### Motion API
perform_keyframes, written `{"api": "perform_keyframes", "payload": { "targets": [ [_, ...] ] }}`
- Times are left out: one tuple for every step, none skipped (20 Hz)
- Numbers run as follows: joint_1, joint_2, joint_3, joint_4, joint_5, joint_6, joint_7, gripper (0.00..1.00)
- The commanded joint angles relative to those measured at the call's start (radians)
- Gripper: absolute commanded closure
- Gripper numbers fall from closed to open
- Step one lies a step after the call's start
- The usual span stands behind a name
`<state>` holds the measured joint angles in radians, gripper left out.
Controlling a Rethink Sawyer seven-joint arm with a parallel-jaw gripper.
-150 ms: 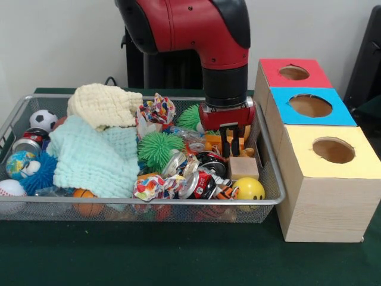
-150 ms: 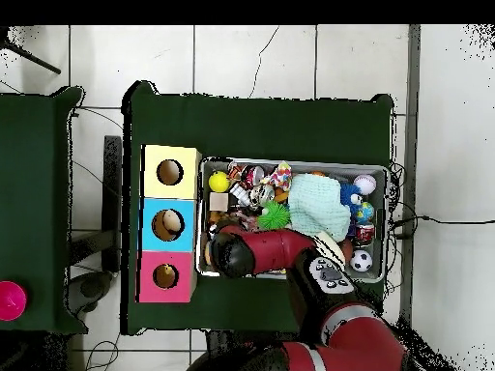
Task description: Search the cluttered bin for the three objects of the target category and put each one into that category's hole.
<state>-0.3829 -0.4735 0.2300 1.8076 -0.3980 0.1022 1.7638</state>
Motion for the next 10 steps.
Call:
{"api": "perform_keyframes", "payload": {
  "targets": [
    [-0.047,-0.053,0.096,-0.016,-0.004,0.163,-0.019,1.00],
    [-0.055,-0.068,0.106,-0.009,0.000,0.183,-0.028,1.00],
    [-0.067,-0.082,0.121,0.001,0.006,0.204,-0.036,1.00],
    [-0.081,-0.096,0.136,0.009,0.012,0.227,-0.046,1.00],
    [-0.097,-0.108,0.156,0.017,0.020,0.255,-0.058,1.00],
    [-0.116,-0.120,0.177,0.027,0.028,0.279,-0.066,1.00],
    [-0.136,-0.129,0.200,0.035,0.039,0.309,-0.076,1.00],
    [-0.155,-0.139,0.223,0.042,0.049,0.339,-0.086,1.00],
    [-0.177,-0.144,0.248,0.051,0.059,0.365,-0.095,1.00],
    [-0.198,-0.146,0.271,0.059,0.073,0.399,-0.100,1.00]
  ]
}}
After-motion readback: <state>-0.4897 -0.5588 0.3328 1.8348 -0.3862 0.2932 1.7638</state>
